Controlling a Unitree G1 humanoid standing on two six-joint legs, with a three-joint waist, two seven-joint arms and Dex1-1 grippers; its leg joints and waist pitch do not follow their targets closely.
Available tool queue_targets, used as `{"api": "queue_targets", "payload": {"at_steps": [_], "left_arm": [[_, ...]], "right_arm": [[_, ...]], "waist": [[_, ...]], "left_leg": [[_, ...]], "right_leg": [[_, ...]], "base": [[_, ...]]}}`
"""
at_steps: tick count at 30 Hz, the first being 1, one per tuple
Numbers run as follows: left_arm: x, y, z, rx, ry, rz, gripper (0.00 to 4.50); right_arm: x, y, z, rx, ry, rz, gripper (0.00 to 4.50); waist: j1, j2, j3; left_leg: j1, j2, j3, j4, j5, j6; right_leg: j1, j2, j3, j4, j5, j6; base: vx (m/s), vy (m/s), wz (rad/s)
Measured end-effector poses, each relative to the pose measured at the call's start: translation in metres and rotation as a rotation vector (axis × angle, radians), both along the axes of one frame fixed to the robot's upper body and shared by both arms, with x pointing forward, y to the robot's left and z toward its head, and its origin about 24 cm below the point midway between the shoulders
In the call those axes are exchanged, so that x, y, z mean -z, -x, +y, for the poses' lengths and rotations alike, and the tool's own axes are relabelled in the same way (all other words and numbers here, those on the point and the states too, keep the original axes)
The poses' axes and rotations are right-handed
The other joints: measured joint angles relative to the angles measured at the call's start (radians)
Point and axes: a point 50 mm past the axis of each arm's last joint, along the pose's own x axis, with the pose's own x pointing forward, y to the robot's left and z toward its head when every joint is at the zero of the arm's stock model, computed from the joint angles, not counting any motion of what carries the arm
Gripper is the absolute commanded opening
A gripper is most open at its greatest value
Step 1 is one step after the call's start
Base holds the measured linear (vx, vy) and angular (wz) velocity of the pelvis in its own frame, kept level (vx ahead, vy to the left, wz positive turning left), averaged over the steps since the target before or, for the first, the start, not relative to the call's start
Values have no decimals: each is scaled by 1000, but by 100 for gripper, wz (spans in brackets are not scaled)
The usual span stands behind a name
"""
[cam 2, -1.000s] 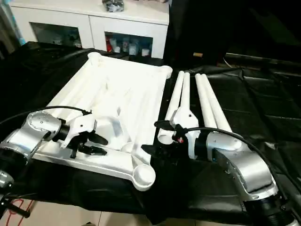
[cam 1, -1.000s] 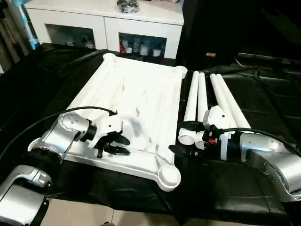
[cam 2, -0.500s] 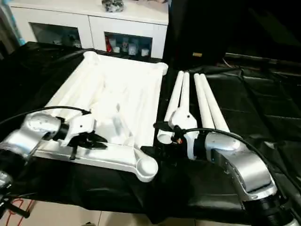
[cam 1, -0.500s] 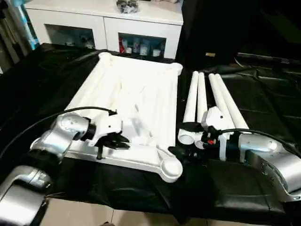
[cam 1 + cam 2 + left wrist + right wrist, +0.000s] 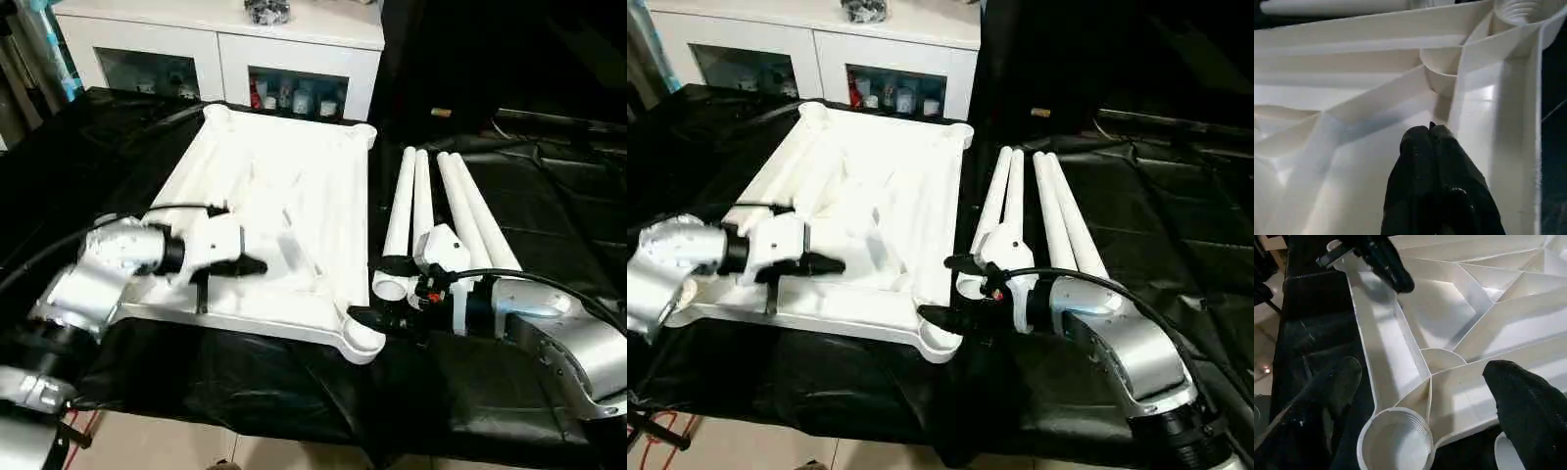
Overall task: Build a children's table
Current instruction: Move table base
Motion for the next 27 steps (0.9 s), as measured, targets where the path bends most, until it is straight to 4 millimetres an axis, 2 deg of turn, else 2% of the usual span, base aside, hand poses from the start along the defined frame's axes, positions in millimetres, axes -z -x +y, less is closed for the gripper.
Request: {"api": "queue_targets", "payload": {"at_steps": [1, 2, 3, 5, 6, 8, 11, 12, 15, 18, 21, 24, 27], "left_arm": [[2, 0, -3, 3, 12, 4, 4], [4, -1, -6, 3, 24, 10, 34], [7, -3, -10, 4, 47, 33, 42], [11, -6, -16, 25, 51, 59, 42], [12, -8, -16, 28, 45, 64, 45], [13, -11, -14, 36, 30, 77, 79], [13, -16, -12, 39, 10, 111, 94], [13, -17, -11, 43, -2, 120, 121], [17, -21, -9, 50, -31, 151, 126], [20, -25, -11, 60, -53, 200, 161], [23, -28, -13, 70, -69, 226, 177], [27, -30, -15, 63, -75, 234, 177], [33, -31, -17, 50, -73, 258, 143]], "right_arm": [[1, 0, 0, 1, 0, 3, 450], [1, 0, 0, 2, 1, 5, 450], [2, 0, 0, 0, 2, 7, 450], [2, 0, 0, -3, 1, 7, 450], [1, 0, 0, -5, 0, 6, 450], [1, 0, 0, -6, 3, 7, 450], [2, 0, -1, -6, 5, 8, 450], [2, 0, -1, -6, 7, 8, 450], [3, 1, -2, -3, 12, 11, 450], [4, 2, -4, 1, 19, 18, 450], [3, 5, -3, -5, 18, 14, 450], [4, 7, -4, 0, 21, 18, 450], [4, 8, -4, 4, 22, 17, 450]], "waist": [[2, 0, 0], [3, -1, 0], [6, -1, 0], [11, -2, 0], [13, -2, 0], [13, -2, 0], [15, -1, 0], [17, -1, 0], [19, 0, 1], [21, 2, 1], [21, 5, 2], [20, 7, 2], [19, 8, 3]], "left_leg": [[0, 0, 0, 0, 0, 0], [0, 0, 1, 0, 0, 0], [0, 0, 1, 0, 0, 0], [0, 0, 2, 0, 0, 1], [0, 0, 2, 0, 0, 1], [0, 0, 2, 0, 0, 1], [0, 0, 2, -1, 0, 1], [0, 0, 2, -1, 0, 1], [0, 0, 2, 0, 0, 1], [0, 0, 2, 0, 0, 1], [0, 1, 2, 0, 1, 0], [0, 1, 2, 0, 1, 0], [0, 1, 2, 0, 1, 0]], "right_leg": [[0, 0, 0, 0, 0, 0], [0, 0, 0, 0, 0, 0], [0, -1, 0, 0, 0, 0], [0, -1, 0, 0, 0, 0], [0, -1, 0, 0, 0, 0], [0, -1, 0, 0, 0, 0], [-1, -1, 0, 0, 0, 0], [-1, -1, 0, 0, 0, 0], [0, -1, 0, 0, 0, 0], [0, -1, 0, 0, 0, 0], [0, -1, 0, 0, 0, 0], [0, -1, 0, 0, 0, 0], [0, -1, 0, 0, 0, 0]], "base": [[0, 0, 0], [0, 0, 0], [0, 0, 0], [0, 0, 0], [0, 0, 0], [0, 0, 0], [0, 0, 0], [0, 0, 0], [0, 0, 0], [0, 0, 0], [0, 0, 0], [0, 0, 0], [0, 0, 0]]}}
